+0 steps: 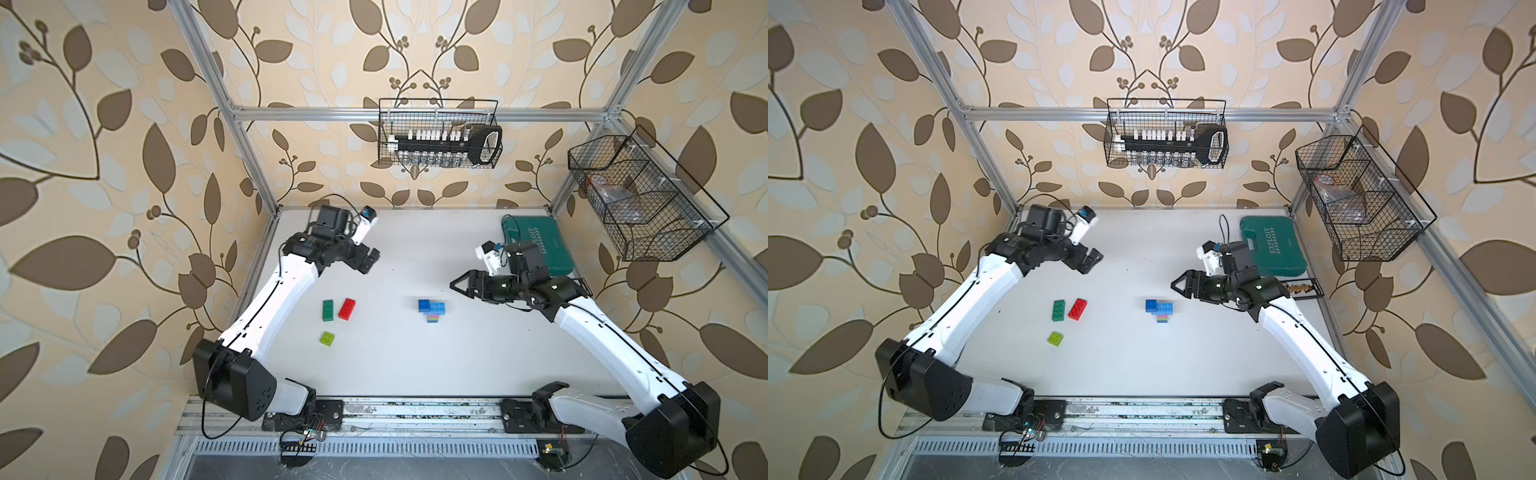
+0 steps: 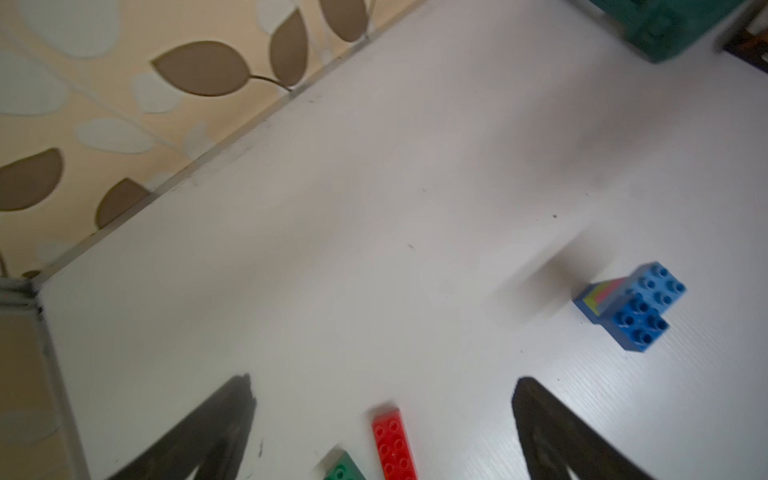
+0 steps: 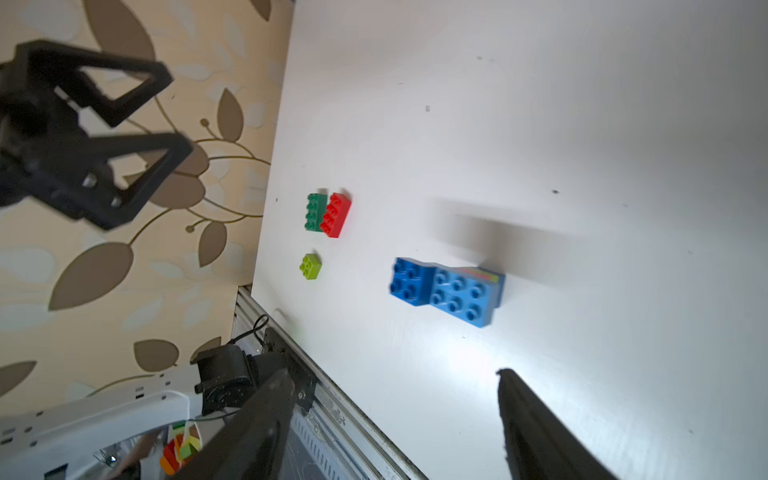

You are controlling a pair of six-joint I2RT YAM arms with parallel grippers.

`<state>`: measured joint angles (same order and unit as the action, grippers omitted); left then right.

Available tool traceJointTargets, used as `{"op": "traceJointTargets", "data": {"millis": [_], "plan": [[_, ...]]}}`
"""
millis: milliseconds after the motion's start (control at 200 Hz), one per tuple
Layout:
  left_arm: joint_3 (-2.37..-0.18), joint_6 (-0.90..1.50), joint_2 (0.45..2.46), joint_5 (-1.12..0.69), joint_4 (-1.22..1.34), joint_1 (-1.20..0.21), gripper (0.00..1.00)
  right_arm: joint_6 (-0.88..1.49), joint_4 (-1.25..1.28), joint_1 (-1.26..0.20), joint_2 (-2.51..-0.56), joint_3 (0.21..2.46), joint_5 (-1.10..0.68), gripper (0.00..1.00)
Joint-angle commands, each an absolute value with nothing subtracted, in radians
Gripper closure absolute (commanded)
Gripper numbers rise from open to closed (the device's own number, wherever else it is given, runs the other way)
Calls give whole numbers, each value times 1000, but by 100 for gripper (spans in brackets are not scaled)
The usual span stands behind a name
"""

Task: Assemble a spoon with lego
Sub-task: Adjust the lego brick at the center of the board.

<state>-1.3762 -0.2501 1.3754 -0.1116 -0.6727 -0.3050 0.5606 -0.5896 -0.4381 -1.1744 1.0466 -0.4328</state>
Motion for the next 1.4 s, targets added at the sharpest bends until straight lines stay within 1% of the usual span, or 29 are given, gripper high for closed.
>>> {"op": "traceJointTargets", "data": {"millis": [0, 120, 245, 445, 560, 745, 990, 1120, 1225, 1310, 1394], "plan": [[-1313, -77, 1321, -141, -595, -214, 1, 537, -776, -622, -1302, 1192, -164, 25], [-1214, 21, 1242, -100, -547, -111, 1, 556, -805, -775, -1518, 1396, -66, 25], [-1114, 106, 1174, -60, -511, -18, 1, 577, -801, -876, -1771, 1601, -40, 26], [-1024, 194, 1133, 80, -516, 38, 1, 605, -826, -946, -2138, 1921, -52, 25], [-964, 216, 1107, 81, -482, 77, 1, 628, -831, -969, -2286, 2056, -30, 24], [-915, 227, 1101, 49, -458, 109, 1, 701, -817, -976, -2437, 2201, -18, 22], [-872, 232, 1092, 29, -432, 117, 1, 757, -756, -985, -2549, 2271, 57, 21], [-862, 232, 1086, 20, -425, 118, 1, 741, -800, -993, -2637, 2403, 73, 21], [-865, 227, 1089, 17, -426, 120, 1, 680, -903, -1000, -2706, 2524, 113, 21], [-868, 226, 1092, 5, -428, 120, 1, 635, -941, -999, -2686, 2489, 142, 21], [-873, 223, 1095, -14, -432, 120, 1, 600, -911, -997, -2590, 2341, 170, 23]]}}
